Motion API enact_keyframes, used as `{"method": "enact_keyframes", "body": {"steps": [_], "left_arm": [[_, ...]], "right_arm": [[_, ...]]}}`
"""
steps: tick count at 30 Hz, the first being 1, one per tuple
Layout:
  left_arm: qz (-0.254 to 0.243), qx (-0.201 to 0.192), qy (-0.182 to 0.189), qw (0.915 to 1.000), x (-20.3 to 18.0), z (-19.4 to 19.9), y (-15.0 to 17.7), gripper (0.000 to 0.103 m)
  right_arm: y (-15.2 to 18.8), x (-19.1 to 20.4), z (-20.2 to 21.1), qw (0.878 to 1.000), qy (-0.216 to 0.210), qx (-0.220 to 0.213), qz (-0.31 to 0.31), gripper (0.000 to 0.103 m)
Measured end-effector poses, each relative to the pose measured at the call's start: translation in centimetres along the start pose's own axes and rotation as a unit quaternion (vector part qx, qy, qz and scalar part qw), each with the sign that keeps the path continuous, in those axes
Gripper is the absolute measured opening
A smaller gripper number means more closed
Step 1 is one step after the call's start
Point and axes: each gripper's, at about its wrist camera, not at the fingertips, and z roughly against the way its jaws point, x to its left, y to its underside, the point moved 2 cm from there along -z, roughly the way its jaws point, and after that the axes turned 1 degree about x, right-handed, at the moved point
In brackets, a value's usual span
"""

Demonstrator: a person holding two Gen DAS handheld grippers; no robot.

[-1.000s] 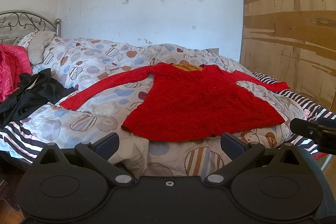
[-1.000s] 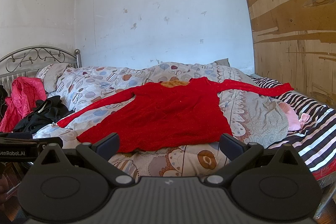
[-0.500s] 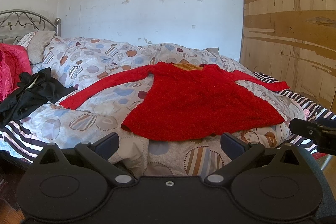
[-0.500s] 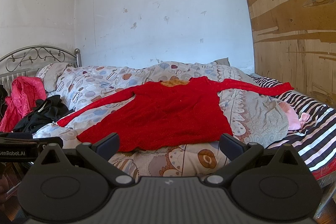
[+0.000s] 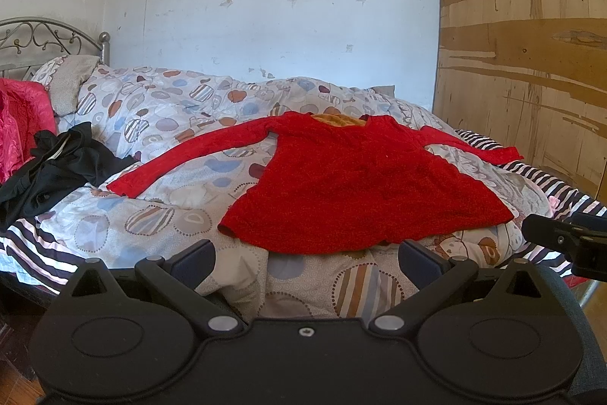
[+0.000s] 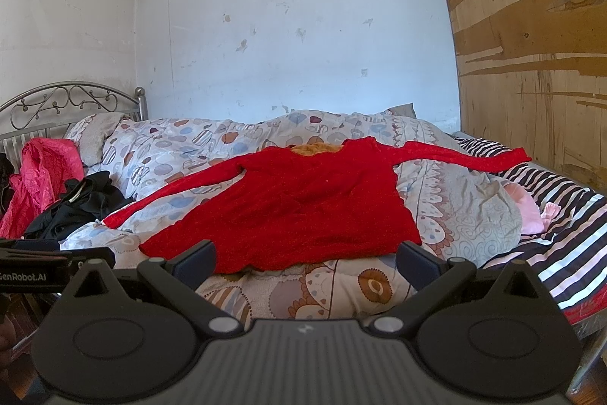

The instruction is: Fold small clothes

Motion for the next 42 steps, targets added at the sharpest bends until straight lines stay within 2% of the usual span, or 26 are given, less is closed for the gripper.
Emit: {"method": "enact_keyframes", "body": {"steps": [17, 24, 31, 36, 42], "left_arm": [[0.0, 0.003, -0.002, 1.0, -0.2, -0.1, 0.0, 0.102], [-0.003, 0.038, -0.011, 0.9992, -1.2, -1.7, 0.9, 0.102], [-0.005, 0.074, -0.026, 0.9969, -1.3, -4.1, -1.6, 0.102], [-0.002, 0.073, -0.032, 0.9968, -1.5, -6.5, -4.2, 0.102], [0.012, 0.074, -0.039, 0.9964, -1.9, -10.1, -6.9, 0.102]], "right_arm": [[0.0, -0.1, -0.1, 1.0, 0.001, 0.001, -0.001, 0.103], [0.5, -0.5, -0.5, 1.0, 0.01, 0.018, -0.012, 0.103], [-1.5, -1.7, -2.2, 0.999, -0.003, 0.036, 0.002, 0.103], [-3.9, -3.3, -4.2, 0.999, -0.007, 0.029, 0.015, 0.103], [-6.9, -6.3, -7.3, 0.999, 0.025, 0.008, 0.034, 0.103]]}}
